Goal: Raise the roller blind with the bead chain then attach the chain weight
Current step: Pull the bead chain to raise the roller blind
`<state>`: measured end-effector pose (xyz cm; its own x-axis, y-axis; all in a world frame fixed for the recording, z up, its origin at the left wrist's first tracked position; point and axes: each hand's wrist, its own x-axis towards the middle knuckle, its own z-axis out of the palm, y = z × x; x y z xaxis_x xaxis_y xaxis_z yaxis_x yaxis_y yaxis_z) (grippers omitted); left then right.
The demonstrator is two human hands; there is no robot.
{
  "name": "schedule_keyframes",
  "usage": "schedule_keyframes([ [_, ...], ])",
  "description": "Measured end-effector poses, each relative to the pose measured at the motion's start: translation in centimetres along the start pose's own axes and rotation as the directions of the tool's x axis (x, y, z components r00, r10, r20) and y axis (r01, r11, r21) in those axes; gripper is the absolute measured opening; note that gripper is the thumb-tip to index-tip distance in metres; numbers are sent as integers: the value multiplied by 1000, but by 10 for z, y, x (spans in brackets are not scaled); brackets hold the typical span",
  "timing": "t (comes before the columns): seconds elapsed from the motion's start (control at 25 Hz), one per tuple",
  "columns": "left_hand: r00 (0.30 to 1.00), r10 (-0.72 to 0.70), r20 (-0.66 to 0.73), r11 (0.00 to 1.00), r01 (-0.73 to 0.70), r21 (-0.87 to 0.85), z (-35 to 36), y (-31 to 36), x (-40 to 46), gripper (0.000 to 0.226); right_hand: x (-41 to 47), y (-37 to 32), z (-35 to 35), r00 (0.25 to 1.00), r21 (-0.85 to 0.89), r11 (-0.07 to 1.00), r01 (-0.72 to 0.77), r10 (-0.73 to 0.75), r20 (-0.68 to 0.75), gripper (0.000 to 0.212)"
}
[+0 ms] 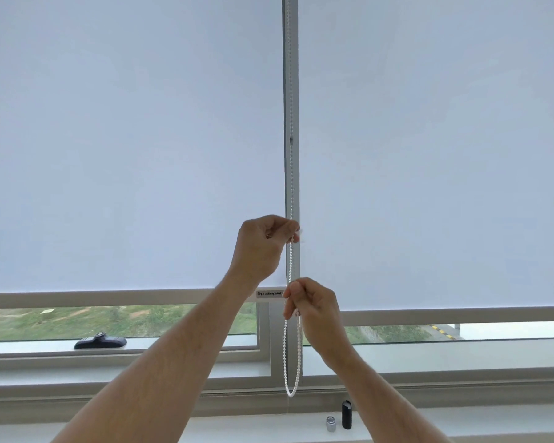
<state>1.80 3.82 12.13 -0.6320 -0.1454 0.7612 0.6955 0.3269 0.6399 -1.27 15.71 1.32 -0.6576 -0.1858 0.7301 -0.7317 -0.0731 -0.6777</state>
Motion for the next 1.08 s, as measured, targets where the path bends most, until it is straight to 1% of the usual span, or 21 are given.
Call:
schedule_keyframes([
  [0.08, 999, 9, -32, 1000, -9, 14, -3, -6, -6, 13, 2, -3, -7, 997, 57, 998, -17, 12, 72, 27],
  [0.12, 999, 20, -46, 999, -18, 29, -4, -8, -9, 13, 5, -6, -10, 997, 68, 997, -18, 13, 72, 30],
  [0.2, 997, 66, -43, 994, -62, 86, -5, -13, -16, 15, 17, -14, -16, 1000, 68, 998, -14, 15, -10, 41],
  [0.28, 994, 111, -12, 985, -108, 132, -2, -20, -26, 16, 34, -26, -20, 995, 66, 998, -1, 7, -98, 45],
  [0.4, 995, 103, 8, 989, -103, 109, 3, -32, -38, 17, 62, -49, -21, 991, 34, 999, 25, -21, -129, 39],
  [0.48, 997, 79, 17, 993, -81, 89, 4, -37, -43, 19, 80, -66, -18, 994, 26, 999, 35, -32, -109, 36],
  [0.56, 997, 70, 37, 992, -74, 104, 7, -41, -47, 20, 96, -83, -13, 997, 25, 999, 41, -39, -69, 34],
  [0.64, 997, 64, 48, 992, -68, 107, 10, -42, -53, 19, 107, -96, -7, 997, 31, 998, 55, -53, -62, 30],
  [0.76, 995, 71, 70, 991, -78, 105, 9, -46, -59, 18, 107, -96, -1, 991, -13, 997, 81, -82, -104, 31],
  [0.84, 989, 86, 123, 989, -100, 109, 1, -51, -61, 18, 99, -90, 1, 987, -26, 995, 91, -94, -134, 33],
  [0.92, 983, 86, 163, 989, -104, 103, -9, -54, -59, 29, 93, -86, 1, 983, -22, 995, 97, -99, -152, 34],
  [0.96, 986, 88, 145, 992, -100, 77, -13, -54, -55, 34, 91, -85, 1, 983, -18, 995, 101, -103, -153, 33],
  [1.08, 995, 98, 4, 995, -98, -13, -23, -45, -37, 43, 84, -83, 3, 983, -21, 993, 116, -118, -139, 32],
])
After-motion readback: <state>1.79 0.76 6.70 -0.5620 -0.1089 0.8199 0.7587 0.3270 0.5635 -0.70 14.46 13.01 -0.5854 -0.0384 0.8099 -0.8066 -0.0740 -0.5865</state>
